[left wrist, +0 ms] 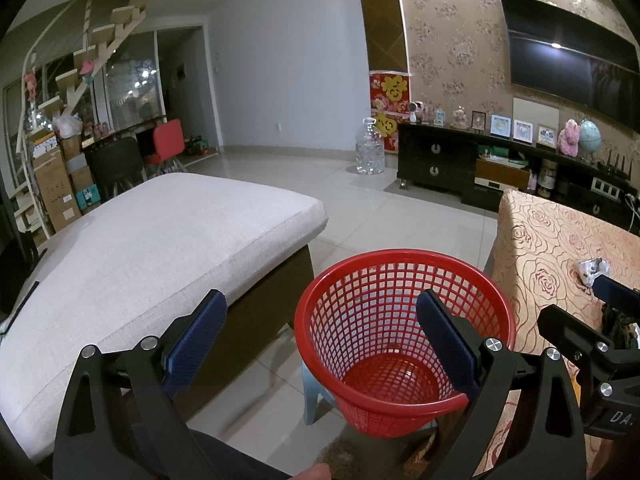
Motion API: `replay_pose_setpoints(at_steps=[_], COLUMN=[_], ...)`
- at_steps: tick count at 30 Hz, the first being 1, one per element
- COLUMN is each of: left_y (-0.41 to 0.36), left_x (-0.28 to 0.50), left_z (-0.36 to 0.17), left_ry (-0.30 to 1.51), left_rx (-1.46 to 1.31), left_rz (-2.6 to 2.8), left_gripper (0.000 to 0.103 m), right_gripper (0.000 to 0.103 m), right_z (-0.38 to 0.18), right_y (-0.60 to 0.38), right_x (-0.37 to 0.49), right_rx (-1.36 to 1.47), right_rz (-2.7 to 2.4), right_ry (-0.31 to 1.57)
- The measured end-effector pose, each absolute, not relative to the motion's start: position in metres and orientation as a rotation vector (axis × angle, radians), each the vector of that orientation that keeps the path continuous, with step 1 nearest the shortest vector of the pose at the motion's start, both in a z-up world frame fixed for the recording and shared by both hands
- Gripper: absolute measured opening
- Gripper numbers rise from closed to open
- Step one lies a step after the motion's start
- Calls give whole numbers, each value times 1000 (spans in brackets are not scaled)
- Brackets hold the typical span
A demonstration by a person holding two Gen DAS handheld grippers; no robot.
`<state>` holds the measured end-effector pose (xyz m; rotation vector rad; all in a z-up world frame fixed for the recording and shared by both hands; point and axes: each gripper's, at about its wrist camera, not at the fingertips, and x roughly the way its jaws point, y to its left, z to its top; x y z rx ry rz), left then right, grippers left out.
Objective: Collect trash
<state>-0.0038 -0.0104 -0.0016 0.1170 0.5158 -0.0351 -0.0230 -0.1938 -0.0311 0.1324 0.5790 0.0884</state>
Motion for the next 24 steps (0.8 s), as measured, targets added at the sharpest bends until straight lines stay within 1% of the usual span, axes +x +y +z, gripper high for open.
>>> replay_pose_setpoints(at_steps=[24], left_y=[-9], left_x=[-1], left_z=[-6], left_ry=[521], left_rx=[118], left_rz=[-37], left_gripper=[92], right_gripper=[96], right_z=[-37], right_y=[-195], right_x=[-23], right_rx=[127], right_rz=[87], right_ry=[582])
